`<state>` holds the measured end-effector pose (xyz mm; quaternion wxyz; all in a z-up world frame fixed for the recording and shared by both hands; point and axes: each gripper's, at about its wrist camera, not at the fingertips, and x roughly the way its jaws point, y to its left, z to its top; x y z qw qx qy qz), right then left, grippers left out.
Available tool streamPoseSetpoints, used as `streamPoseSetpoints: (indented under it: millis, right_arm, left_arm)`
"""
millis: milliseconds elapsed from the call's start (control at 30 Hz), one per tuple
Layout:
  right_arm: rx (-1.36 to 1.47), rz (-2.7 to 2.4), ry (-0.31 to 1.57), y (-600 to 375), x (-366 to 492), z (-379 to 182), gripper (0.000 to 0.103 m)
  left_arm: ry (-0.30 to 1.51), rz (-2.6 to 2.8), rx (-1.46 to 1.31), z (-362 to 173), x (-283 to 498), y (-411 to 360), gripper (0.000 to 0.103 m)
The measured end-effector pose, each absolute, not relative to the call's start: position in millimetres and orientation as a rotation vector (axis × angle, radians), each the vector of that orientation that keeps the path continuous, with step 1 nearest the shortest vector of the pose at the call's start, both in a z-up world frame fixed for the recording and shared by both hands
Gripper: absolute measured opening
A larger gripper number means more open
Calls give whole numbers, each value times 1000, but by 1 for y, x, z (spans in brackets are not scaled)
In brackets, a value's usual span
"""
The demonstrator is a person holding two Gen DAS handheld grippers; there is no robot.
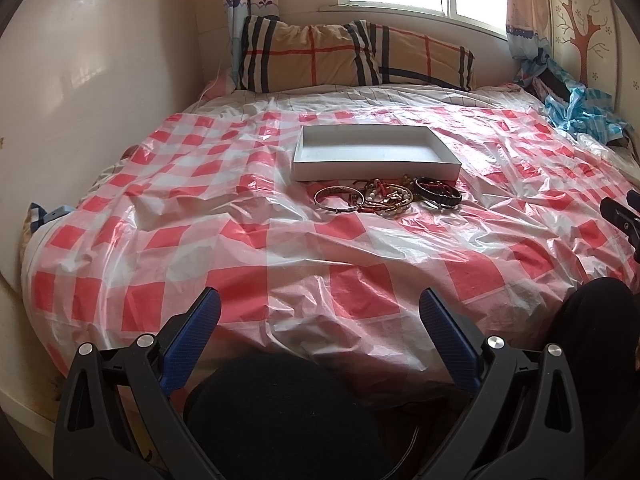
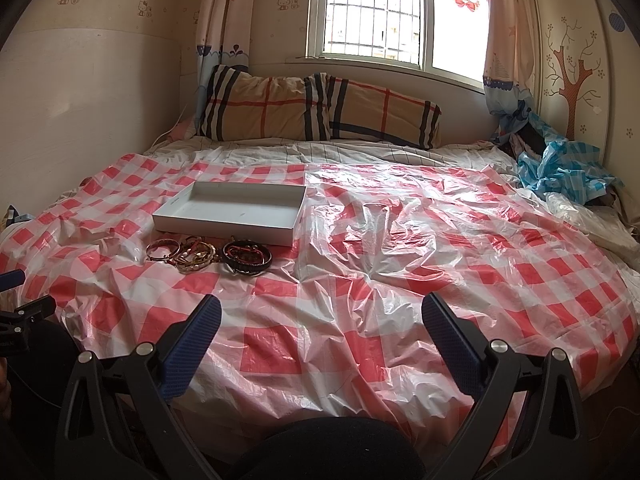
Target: Organize jewelry
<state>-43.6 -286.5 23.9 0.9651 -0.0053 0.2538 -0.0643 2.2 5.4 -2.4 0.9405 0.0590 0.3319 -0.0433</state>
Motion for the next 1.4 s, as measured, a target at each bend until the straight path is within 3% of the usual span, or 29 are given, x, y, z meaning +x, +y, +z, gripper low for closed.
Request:
streamPoseSetpoints:
  millis: [967,1400]
  right_arm:
    - [-33,-34,552,-271,-37,26,96]
    - [-11,129,701,-241,68,11,96]
  left_arm:
    - [711,-93,169,2,4,-13,95]
    - [785,-70,117,6,89,-20,95]
